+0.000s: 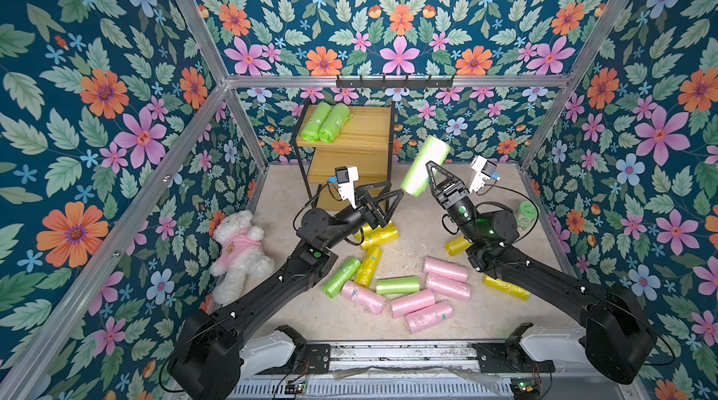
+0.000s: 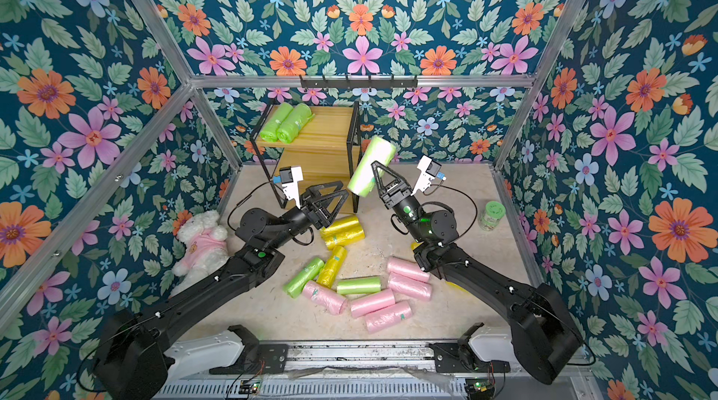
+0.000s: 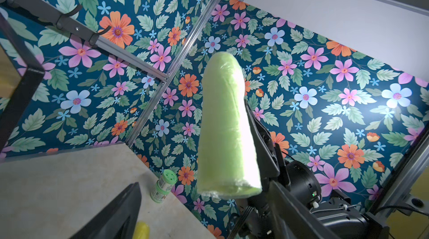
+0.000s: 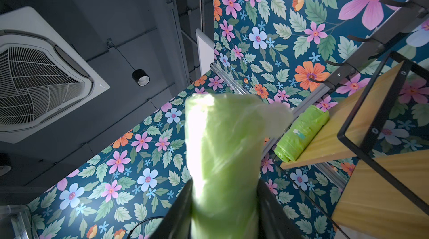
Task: Sort the rolls of trash bags by color and place them on the shelf
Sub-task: Pick up the roll of trash bags from the center of the board.
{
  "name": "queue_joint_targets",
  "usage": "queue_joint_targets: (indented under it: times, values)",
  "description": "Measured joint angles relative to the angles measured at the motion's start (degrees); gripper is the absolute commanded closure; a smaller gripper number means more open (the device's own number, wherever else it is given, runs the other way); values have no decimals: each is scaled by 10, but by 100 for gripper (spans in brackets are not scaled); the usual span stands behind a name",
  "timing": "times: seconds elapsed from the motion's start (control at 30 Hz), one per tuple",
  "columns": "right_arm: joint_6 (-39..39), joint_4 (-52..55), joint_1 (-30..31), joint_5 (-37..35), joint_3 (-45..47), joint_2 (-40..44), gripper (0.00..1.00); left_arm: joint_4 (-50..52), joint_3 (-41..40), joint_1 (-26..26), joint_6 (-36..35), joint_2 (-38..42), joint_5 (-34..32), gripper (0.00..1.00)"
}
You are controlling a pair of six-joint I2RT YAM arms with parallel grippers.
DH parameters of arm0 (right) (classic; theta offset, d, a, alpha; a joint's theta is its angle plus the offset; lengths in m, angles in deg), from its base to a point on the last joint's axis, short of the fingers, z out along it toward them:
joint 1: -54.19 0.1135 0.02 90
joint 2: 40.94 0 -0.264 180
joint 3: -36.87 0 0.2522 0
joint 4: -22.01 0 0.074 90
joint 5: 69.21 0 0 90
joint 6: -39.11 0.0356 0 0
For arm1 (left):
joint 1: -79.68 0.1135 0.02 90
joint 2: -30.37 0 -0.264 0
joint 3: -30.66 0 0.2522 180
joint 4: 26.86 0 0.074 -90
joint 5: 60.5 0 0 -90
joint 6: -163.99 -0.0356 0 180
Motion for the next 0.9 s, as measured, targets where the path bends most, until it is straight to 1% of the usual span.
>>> queue_joint_targets:
  times: [0.2, 0.3, 0.43, 0.5, 0.63, 0.7, 0.73, 0.8, 0.9]
  values:
    - [18, -17, 8, 2, -13, -13, 58, 1, 44, -8, -13, -26, 3, 9]
    - [28, -27, 9, 4, -19, -24, 58, 1, 66, -13, -13, -43, 3, 15]
    - [41, -33, 9, 5, -23, -32, 58, 0, 85, -20, -13, -63, 16, 30]
    - [42, -35, 9, 6, -23, -34, 58, -2, 89, -23, -13, -70, 18, 40]
    - [42, -40, 9, 5, -23, -37, 58, -3, 97, -26, -13, -80, 19, 65]
    - [42, -42, 8, 4, -23, -38, 57, -3, 99, -26, -13, -82, 20, 73]
    - [42, -43, 8, 2, -22, -38, 55, -3, 99, -26, -13, -82, 21, 74]
    - [42, -45, 7, 2, -20, -38, 48, 1, 99, -26, -16, -81, 22, 75]
    - [41, -44, 2, 4, -12, -37, 26, 28, 99, -26, -35, -70, 20, 75]
